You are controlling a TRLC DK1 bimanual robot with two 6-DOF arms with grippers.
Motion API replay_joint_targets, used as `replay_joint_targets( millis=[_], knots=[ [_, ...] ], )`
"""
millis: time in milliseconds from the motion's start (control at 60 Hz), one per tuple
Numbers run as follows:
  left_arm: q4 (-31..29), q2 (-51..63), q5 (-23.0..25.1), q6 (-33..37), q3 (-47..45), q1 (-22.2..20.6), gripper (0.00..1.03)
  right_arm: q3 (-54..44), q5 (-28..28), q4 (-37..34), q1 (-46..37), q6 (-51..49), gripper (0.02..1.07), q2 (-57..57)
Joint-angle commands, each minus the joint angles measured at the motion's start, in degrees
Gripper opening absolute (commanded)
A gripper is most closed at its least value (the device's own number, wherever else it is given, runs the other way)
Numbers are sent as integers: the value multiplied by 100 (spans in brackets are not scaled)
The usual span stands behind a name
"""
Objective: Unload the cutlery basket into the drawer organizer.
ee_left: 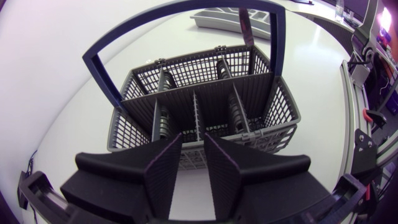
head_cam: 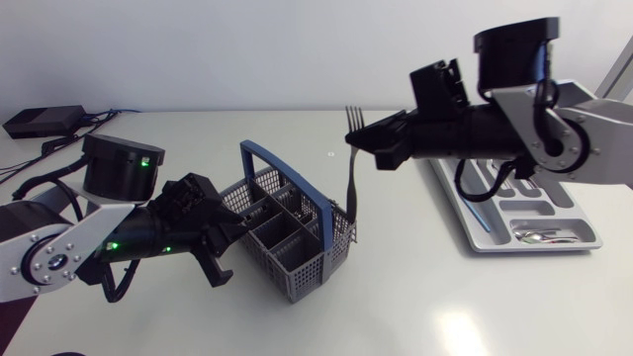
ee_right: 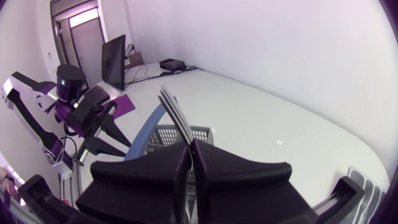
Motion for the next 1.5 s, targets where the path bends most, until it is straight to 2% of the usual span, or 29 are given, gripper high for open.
replay_joint_targets(
  millis=[0,150,283,333,433,600,800,1183,1483],
  knots=[
    [42,1,47,-48,99,25,30,-141,-236,80,-256,275,7,-330],
    [94,10,47,-48,82,34,30,-71,-623,-307,-801,275,7,-725],
    [121,36,47,-48,90,25,30,175,-1054,-694,-1785,205,7,-681],
    [129,45,47,-48,99,16,30,342,-1317,-913,-2269,20,7,-523],
    [156,63,47,-48,90,7,30,606,-1484,-1212,-2963,-419,7,-128],
    [173,107,47,-48,99,-19,29,1089,-1546,-1573,-3736,-1069,7,681],
    [173,124,38,-40,108,-19,29,2214,-1546,-2223,-4563,-1861,7,1947],
    [173,159,21,-22,108,-151,30,4868,-1625,-3893,-5310,-3100,7,3950],
    [156,194,-32,-22,117,-247,30,5545,-1616,-3998,-5433,-3196,7,4768]
  ],
)
